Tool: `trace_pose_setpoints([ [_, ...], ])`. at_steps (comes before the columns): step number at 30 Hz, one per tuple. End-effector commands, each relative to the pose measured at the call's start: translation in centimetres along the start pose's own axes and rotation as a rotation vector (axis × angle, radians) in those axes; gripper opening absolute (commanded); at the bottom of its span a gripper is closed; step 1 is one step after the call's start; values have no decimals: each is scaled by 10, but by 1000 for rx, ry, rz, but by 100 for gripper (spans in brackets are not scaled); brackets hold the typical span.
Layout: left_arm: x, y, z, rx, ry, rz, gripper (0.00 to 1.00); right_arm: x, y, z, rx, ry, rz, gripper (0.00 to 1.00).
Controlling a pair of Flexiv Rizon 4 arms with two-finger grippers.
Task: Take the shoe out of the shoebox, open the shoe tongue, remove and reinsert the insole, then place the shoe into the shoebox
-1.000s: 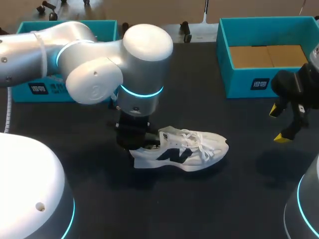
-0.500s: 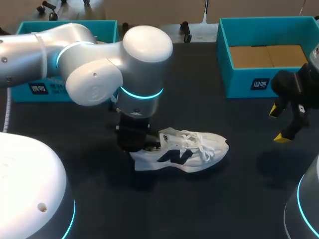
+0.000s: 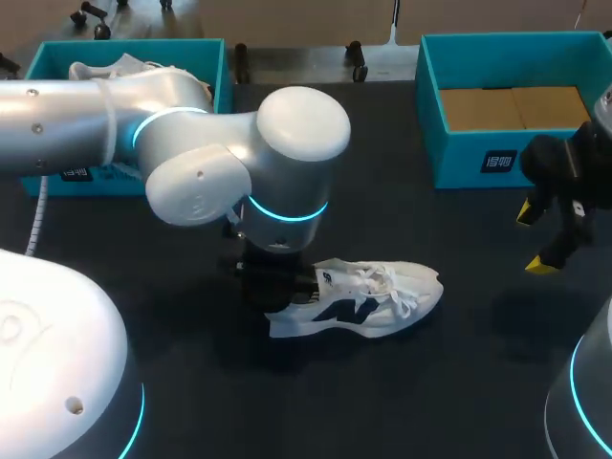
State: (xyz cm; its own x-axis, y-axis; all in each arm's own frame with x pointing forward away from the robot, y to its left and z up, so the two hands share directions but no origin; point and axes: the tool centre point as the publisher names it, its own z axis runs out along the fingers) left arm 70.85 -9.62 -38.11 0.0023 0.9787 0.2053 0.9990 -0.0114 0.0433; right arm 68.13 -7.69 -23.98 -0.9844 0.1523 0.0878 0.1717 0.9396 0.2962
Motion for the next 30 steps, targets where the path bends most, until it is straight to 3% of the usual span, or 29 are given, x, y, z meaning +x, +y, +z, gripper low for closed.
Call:
trace_pose_setpoints([
  [1,-3,3,3,1,-4,6,0,1,0,1,2,-2,0,100],
  [15,-10,2,6,15,4,41,0,1,0,1,2,-2,0,100],
  [20,-11,0,5,9,-1,41,87,1,0,1,2,-2,0,100],
  [21,-11,0,4,8,-4,40,100,1,0,1,2,-2,0,100],
  [30,-2,-4,-24,-3,-109,17,100,1,0,1,2,-2,0,100],
])
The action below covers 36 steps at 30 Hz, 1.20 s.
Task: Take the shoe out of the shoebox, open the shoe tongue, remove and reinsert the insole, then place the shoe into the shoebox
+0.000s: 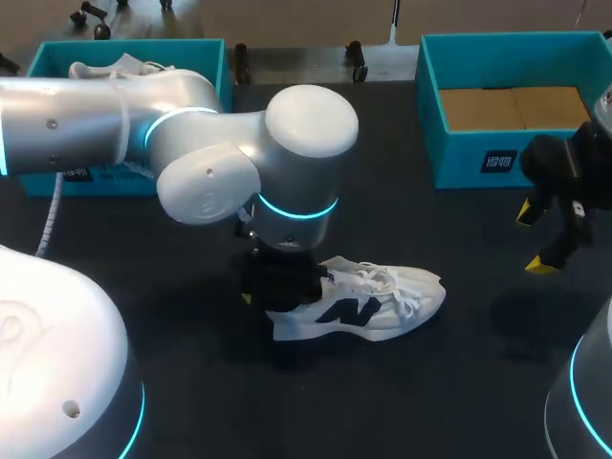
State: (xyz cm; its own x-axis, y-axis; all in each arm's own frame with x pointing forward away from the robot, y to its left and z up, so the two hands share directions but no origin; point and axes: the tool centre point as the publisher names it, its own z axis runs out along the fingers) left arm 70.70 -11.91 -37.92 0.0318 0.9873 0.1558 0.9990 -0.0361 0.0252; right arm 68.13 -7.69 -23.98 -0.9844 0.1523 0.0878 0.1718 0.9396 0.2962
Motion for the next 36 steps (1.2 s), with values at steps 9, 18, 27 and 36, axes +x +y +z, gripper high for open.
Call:
trace_pose_setpoints([
  [9,48,-9,-64,10,-279,-107,100,1,0,1,2,-2,0,100],
  [18,64,-13,-76,70,-410,-204,100,1,0,1,2,-2,0,100],
  [27,64,-13,-76,70,-410,-204,100,1,0,1,2,-2,0,100],
  [36,92,-7,-78,322,-641,-547,100,1,0,1,2,-2,0,100],
])
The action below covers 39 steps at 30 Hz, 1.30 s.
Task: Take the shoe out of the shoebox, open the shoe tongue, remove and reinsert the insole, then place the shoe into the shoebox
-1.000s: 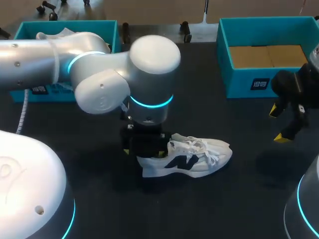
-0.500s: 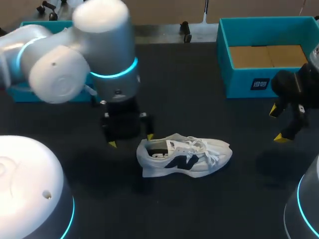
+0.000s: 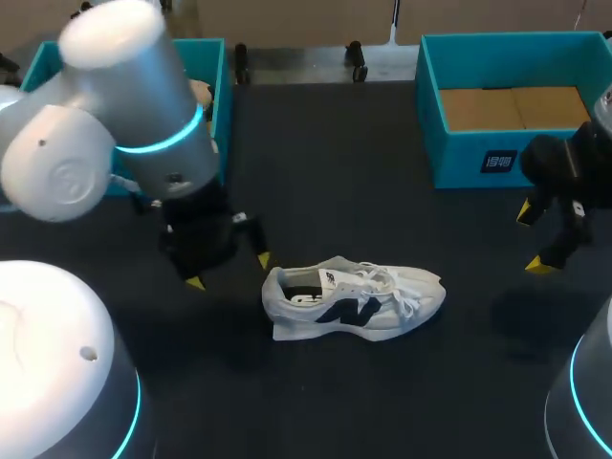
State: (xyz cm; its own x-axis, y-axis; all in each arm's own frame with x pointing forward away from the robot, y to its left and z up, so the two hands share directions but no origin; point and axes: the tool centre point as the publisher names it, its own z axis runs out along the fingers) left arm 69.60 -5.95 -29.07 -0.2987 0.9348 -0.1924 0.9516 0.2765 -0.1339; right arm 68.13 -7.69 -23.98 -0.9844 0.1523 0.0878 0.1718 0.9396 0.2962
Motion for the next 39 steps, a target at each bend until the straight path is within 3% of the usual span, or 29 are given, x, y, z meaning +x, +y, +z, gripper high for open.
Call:
trace_pose_setpoints([
  [1,19,11,-7,190,-287,-302,100,1,0,1,2,-2,0,100],
  [4,25,12,-4,306,-364,-464,100,1,0,1,2,-2,0,100],
  [6,24,10,3,391,-340,-546,100,1,0,1,2,-2,0,100],
  [19,24,10,3,391,-340,-546,100,1,0,1,2,-2,0,100],
  [26,40,16,14,597,-444,-647,100,1,0,1,2,-2,0,100],
  [35,66,19,37,753,-536,-635,100,1,0,1,2,-2,0,100],
  [39,66,17,45,787,-576,-604,100,1,0,1,2,-2,0,100],
])
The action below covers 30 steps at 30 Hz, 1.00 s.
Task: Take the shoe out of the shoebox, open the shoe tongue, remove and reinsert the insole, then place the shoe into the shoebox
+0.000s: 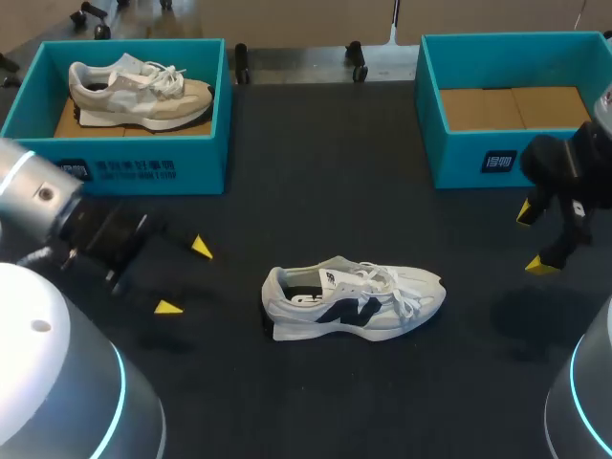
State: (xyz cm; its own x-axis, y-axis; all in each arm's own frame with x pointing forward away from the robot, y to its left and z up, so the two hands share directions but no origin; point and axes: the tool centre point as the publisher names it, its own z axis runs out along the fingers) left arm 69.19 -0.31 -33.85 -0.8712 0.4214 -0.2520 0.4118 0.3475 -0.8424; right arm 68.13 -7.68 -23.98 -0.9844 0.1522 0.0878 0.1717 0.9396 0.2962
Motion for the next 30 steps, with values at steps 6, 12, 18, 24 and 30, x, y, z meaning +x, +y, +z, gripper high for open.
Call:
trace_pose_setpoints([
  [6,6,5,14,161,-89,22,100,1,0,1,2,-2,0,100],
  [12,15,10,13,221,-155,-26,100,1,0,1,2,-2,0,100],
  [18,20,17,10,280,-181,-126,100,1,0,1,2,-2,0,100],
  [24,24,17,11,313,-203,-190,100,1,0,1,2,-2,0,100],
  [30,23,20,18,324,-225,-238,100,1,0,1,2,-2,0,100],
])
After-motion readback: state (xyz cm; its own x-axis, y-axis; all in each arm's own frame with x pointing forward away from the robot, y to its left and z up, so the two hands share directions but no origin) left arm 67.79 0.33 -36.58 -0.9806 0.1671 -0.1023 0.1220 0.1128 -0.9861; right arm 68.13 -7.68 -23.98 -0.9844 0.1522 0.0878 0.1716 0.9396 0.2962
